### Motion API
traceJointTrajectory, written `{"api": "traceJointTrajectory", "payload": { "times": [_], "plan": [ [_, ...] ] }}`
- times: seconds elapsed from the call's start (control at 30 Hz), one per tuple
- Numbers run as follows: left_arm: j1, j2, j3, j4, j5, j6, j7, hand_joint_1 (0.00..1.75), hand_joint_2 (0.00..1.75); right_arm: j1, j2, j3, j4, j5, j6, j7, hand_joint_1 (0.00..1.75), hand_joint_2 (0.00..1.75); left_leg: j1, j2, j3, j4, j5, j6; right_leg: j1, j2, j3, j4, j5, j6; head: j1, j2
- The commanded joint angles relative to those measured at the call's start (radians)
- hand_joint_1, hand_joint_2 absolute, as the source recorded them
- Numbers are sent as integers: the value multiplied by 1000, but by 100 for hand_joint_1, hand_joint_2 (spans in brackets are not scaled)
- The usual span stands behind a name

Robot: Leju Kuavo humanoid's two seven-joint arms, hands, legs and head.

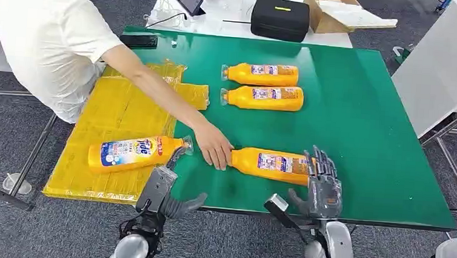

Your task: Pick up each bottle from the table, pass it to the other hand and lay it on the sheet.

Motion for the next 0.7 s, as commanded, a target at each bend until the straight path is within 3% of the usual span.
{"api": "traceJointTrajectory", "payload": {
  "times": [0.03,0.1,0.13,0.2,0.33,0.6,0.7],
  "plan": [
    [-11,20,-44,6,-1,6,7,0,175,-52,-63,63,154,-7,1,23,0,175,-1,3,5,-1,-2,1,0,1,4,-1,-1,-1,0,0],
    [-8,21,-43,-3,-7,27,13,0,175,-68,-109,155,209,-54,21,80,0,175,-1,4,9,-1,-3,1,0,1,8,-1,-3,-2,0,0],
    [-7,22,-43,-11,-8,30,14,0,175,-69,-132,198,219,-58,28,104,0,175,0,2,5,-1,-1,1,0,0,4,-1,-1,-1,0,0],
    [-5,23,-44,-18,-10,31,14,0,175,-74,-141,215,231,-63,39,121,0,175,0,4,8,-1,-3,2,0,2,8,-1,-2,-2,0,0],
    [-11,20,-49,-23,-12,31,16,0,175,-131,-182,279,281,-14,17,220,0,175,0,3,2,0,-1,1,0,1,2,-1,0,-1,0,0],
    [-39,9,-67,7,-6,28,7,0,175,-251,-176,283,421,-64,40,209,0,175,-2,5,8,0,-2,1,-1,1,7,0,-2,-2,0,0],
    [-47,4,-70,14,-2,29,5,0,175,-274,-169,278,459,-75,42,205,0,175,-1,4,3,0,0,1,0,1,2,0,0,-1,0,0]
  ]
}}
